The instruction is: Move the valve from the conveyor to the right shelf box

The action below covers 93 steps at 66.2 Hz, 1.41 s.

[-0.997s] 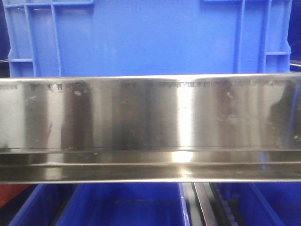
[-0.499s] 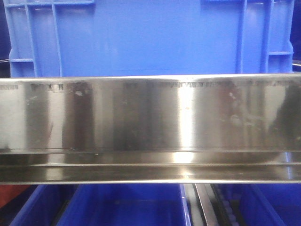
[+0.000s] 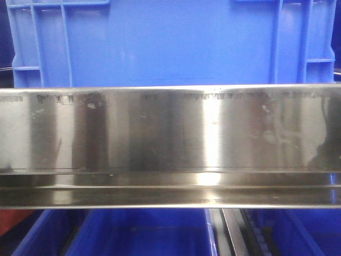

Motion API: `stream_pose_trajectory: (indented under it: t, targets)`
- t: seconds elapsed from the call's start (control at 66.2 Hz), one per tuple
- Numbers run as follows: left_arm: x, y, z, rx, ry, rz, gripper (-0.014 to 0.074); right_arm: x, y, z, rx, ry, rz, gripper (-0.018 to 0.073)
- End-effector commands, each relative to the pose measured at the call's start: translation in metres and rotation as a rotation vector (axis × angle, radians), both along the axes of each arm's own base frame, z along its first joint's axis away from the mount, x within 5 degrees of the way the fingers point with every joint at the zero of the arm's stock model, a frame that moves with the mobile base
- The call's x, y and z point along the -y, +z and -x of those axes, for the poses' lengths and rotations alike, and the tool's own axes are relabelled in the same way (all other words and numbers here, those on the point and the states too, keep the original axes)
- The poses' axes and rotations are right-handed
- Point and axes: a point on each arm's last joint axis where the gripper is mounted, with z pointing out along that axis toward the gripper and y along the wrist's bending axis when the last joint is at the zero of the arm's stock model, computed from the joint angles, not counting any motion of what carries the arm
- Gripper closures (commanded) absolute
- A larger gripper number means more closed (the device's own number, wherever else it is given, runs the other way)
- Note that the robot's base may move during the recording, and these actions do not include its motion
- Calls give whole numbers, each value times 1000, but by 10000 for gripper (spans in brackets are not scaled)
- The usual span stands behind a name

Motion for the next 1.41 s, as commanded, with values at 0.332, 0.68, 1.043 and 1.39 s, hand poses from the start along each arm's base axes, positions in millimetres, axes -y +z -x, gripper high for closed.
stream_pose_trajectory:
  t: [0.332, 0.68, 1.043, 1.39]
  targets:
    - [0, 3, 1, 26, 3, 4, 708, -3, 2, 0, 27, 49, 6, 713]
    - [0, 3, 1, 26, 3, 4, 708, -3, 2, 0, 27, 58, 6, 713]
    - [0, 3, 1, 26, 3, 4, 708, -3, 2, 0, 27, 58, 6, 713]
    - [0, 3, 1, 26, 3, 4, 708, -3, 2, 0, 27, 58, 6, 713]
